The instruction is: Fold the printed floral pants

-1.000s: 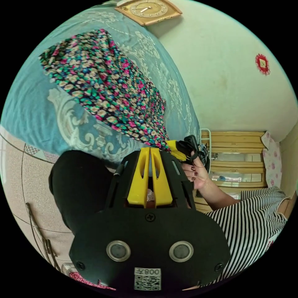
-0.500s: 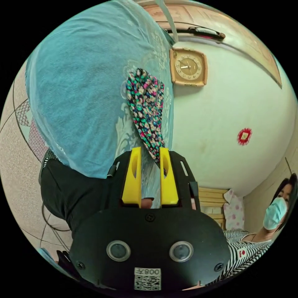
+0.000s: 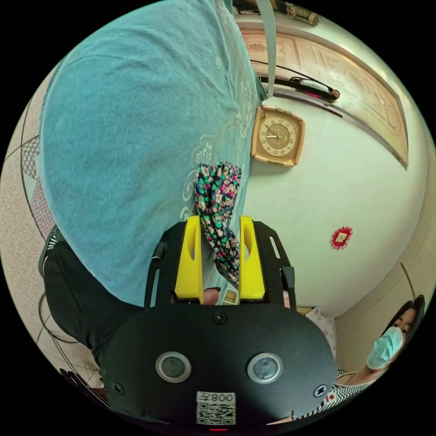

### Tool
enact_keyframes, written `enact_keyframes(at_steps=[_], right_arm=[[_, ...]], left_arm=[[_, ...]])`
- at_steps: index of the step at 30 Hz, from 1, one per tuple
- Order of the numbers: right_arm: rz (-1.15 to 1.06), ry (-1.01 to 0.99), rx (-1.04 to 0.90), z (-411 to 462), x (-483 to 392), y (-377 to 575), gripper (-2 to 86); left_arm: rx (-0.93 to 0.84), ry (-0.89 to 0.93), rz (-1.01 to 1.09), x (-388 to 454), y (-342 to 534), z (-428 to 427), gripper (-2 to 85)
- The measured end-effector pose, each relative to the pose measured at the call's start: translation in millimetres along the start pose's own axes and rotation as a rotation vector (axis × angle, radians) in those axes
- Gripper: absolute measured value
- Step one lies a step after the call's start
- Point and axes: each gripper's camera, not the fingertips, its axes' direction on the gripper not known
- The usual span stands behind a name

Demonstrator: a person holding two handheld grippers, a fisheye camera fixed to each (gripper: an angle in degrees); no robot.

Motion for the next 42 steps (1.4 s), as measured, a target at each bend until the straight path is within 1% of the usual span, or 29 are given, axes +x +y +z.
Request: enact_keyframes(at_steps=[7,11,16,26,31,37,42], right_arm=[[-0.003,0.012,0.014,-6.5,-7.3,21.1,1.4],[-0.001,0.018,0.016,-11.1,-8.6,36.7,1.4],[0.031,0.024,0.033,-24.7,1.6,61.3,1.5],[0.095,-0.012,0.083,-72.2,28.3,158.2,1.7],[0.072,-0.06,0.109,-96.7,30.7,214.9,1.8],[0.002,-0.126,0.183,-144.0,24.0,287.8,1.6],[-0.075,-0.171,0.262,-195.7,15.2,361.1,1.6]], left_arm=[[0.0,-0.116,0.027,22.3,2.3,-0.9,8.6],[-0.015,-0.116,0.057,35.3,18.6,0.8,5.8],[-0.047,-0.13,0.109,58.3,54.4,-0.4,4.6],[-0.121,-0.109,0.18,115.0,164.5,-2.2,3.9],[-0.155,-0.109,0.236,153.5,220.5,11.7,3.8],[-0.205,-0.057,0.309,207.9,297.2,47.0,3.9],[-0.295,-0.024,0.362,257.2,371.1,99.5,3.9]])
